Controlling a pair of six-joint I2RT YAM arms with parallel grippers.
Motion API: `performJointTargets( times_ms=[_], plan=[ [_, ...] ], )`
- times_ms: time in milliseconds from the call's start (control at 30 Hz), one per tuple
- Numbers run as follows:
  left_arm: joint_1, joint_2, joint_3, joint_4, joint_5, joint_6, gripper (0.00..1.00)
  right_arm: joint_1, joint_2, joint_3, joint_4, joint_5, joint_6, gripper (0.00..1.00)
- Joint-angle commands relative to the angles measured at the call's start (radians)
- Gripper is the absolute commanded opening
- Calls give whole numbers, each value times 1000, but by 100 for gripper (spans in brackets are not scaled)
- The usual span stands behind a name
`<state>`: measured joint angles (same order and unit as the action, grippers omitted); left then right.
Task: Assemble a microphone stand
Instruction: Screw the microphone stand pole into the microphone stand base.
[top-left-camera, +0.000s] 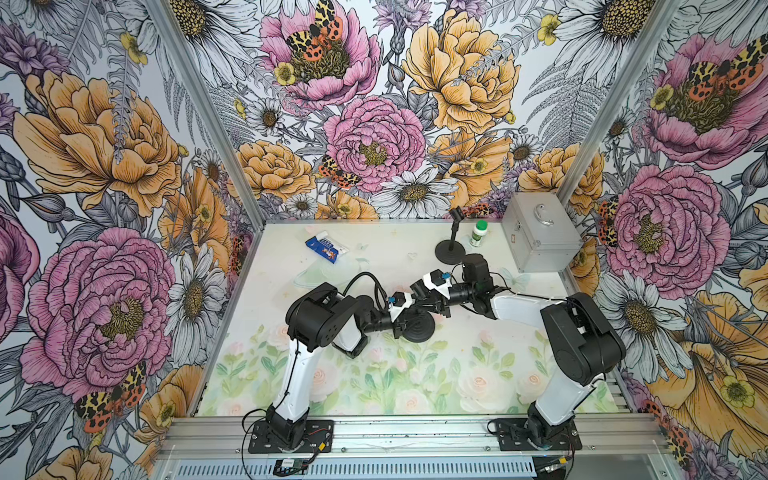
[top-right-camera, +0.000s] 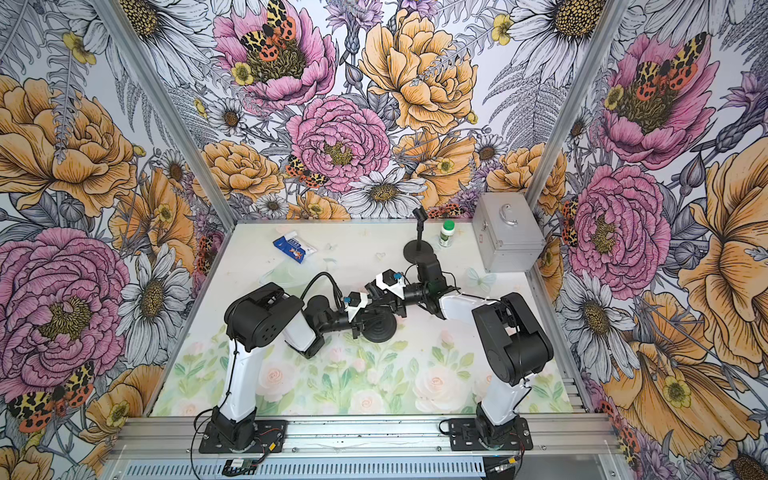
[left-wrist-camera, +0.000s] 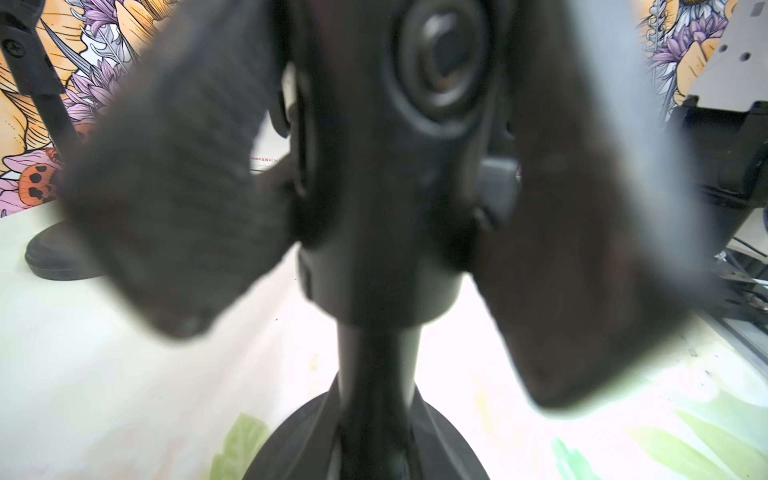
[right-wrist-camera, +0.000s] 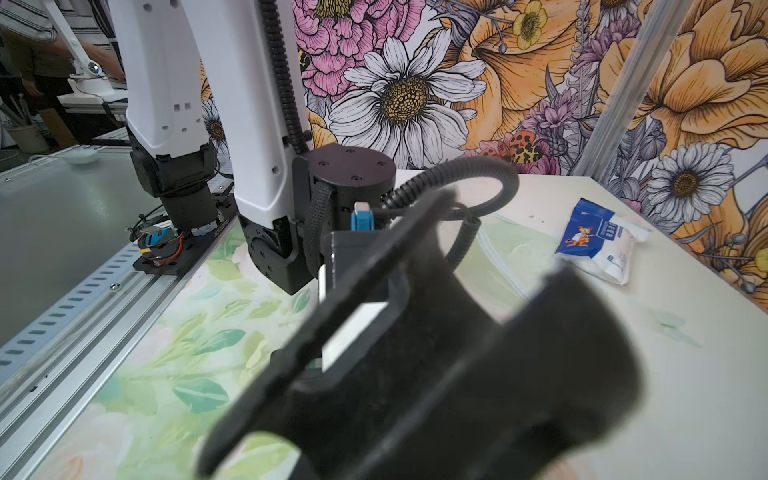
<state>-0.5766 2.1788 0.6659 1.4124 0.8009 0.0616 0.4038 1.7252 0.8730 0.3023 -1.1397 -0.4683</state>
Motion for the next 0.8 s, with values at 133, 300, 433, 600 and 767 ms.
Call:
performJointTargets(
  times_ms=[133, 300, 433, 600, 767],
  plan=[
    [3, 14, -8, 0, -23, -1, 25, 86, -80, -345, 644, 750, 412, 0],
    [3, 14, -8, -1, -25, -2, 26, 294, -64, -443, 745, 1376, 525, 0],
    [1, 13, -9, -1, -23, 0, 23, 318, -37, -430, 755, 1240, 505, 0],
    [0, 13, -8, 0, -21, 1, 19, 201, -75, -395, 664, 686, 404, 30],
    [0, 12, -11, -1, -21, 6, 18, 59, -66, -269, 411, 129, 316, 34]
  ],
)
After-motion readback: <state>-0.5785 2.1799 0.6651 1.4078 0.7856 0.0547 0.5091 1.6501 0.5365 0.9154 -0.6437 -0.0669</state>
